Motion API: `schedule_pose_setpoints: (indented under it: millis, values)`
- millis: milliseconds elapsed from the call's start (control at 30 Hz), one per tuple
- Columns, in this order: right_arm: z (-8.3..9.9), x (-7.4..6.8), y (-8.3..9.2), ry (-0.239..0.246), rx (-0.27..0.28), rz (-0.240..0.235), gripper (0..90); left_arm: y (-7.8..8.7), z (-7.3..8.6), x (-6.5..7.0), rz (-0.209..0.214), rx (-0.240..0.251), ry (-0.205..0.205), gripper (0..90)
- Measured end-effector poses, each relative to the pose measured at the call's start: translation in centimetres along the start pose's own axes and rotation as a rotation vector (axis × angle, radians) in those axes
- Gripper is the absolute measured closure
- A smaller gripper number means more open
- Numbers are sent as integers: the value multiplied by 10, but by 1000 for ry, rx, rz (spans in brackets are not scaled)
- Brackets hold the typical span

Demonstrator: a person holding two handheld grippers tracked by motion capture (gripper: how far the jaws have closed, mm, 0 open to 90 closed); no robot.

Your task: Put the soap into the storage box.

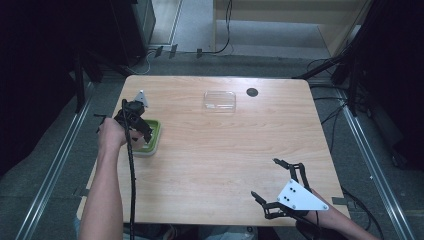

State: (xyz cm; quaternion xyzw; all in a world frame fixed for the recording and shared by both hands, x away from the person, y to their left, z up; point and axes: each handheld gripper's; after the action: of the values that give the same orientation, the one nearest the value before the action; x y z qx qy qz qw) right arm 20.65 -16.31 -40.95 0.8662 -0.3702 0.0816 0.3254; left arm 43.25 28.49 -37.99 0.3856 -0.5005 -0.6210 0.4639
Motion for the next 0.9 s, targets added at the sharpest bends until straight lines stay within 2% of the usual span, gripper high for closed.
schedule_pose_setpoints:
  millis: [367,600,900]
  values:
    - [0,0,0,-1,1,-1,0,-10,-11,-3,2,-1,13,332]
    - [0,0,0,-1,0,-1,0,-19,-18,-6,2,3,38,332]
    - [0,1,0,1,1,0,0,-22,-24,-10,1,13,56,332]
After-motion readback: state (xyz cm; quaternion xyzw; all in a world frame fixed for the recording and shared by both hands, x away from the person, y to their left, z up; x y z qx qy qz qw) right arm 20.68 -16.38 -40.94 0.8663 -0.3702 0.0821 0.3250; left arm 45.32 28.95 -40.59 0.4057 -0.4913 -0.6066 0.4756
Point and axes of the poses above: each handheld gripper's, and its own axes: y roughly backward along the jaws, z roughly out of its underside, x roughly to its right, and after that the axes turned 13 degrees about -x, right-handed
